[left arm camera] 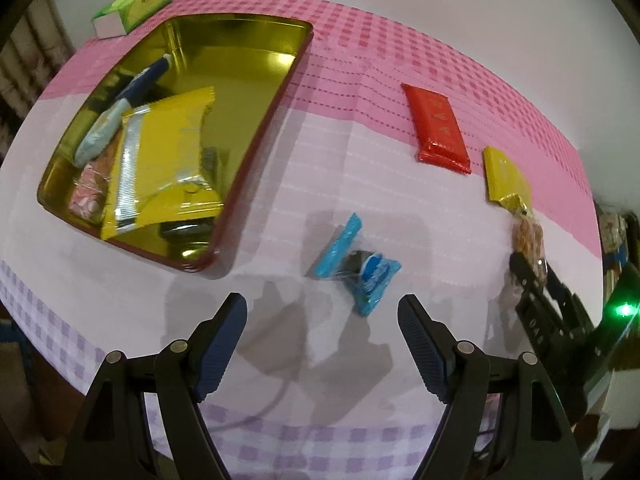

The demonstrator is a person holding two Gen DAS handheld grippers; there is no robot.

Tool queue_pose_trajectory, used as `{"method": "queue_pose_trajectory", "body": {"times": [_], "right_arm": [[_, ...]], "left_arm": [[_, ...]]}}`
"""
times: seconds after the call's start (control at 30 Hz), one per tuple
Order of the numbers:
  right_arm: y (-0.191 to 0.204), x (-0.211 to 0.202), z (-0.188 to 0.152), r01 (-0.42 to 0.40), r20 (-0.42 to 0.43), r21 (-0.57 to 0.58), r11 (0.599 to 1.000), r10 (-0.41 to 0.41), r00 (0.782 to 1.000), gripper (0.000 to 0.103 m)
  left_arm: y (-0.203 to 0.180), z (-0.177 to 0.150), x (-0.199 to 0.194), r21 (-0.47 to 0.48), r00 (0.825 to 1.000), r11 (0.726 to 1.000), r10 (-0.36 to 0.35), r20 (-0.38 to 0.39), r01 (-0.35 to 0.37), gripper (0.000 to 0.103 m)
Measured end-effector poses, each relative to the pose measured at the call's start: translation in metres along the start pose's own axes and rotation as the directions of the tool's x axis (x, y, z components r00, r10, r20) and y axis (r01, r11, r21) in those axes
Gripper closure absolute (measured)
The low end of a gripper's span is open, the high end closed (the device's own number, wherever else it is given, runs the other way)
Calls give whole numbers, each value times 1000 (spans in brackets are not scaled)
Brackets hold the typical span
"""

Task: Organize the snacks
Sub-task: 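Grasp the blue-wrapped candy with the left tool while the right holds the biscuit bag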

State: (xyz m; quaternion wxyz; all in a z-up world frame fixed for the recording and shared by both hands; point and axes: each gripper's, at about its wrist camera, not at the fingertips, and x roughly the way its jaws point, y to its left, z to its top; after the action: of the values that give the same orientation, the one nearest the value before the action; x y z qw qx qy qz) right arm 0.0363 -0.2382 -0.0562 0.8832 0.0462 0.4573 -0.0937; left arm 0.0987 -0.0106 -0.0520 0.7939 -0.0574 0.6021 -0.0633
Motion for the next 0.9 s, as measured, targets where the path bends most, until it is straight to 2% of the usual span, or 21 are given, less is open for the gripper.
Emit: {"method": "queue_pose_trajectory", "body": {"times": [0.3,0.4,0.43,0.47,0.6,0.67,0.8,0.9], "right_arm": [[0,0,1,0,-1,0,1000,0,1000,58],[0,-1,1,-4,-1,-1,1000,4,1000,57],[0,-1,1,-6,-1,-1,1000,6,1000,56],[1,-1,1,-6,-2,-1,1000,6,1000,56],[2,-1,1,-7,-2,-5,1000,7,1000,54],[2,-1,1,-6,-3,-6,1000,6,1000,54],[2,-1,1,-8,-3,-6,1000,8,1000,54],[3,-1,1,-8,-5,-8,1000,8,1000,52]], "left_arm": [[-14,14,25,-67,998,996,54,-33,-56,26],[-15,19,31,-56,996,995,81,-33,-83,27],[-17,21,33,-46,996,995,84,-30,-85,30],[-18,22,34,-32,996,996,86,-26,-87,38],[-19,29,40,-2,996,997,81,-27,-81,48],[-20,32,42,15,998,998,59,-20,-59,61],[-20,32,42,47,998,997,63,-5,-63,62],[-23,35,44,86,999,996,40,-11,-39,62]]}}
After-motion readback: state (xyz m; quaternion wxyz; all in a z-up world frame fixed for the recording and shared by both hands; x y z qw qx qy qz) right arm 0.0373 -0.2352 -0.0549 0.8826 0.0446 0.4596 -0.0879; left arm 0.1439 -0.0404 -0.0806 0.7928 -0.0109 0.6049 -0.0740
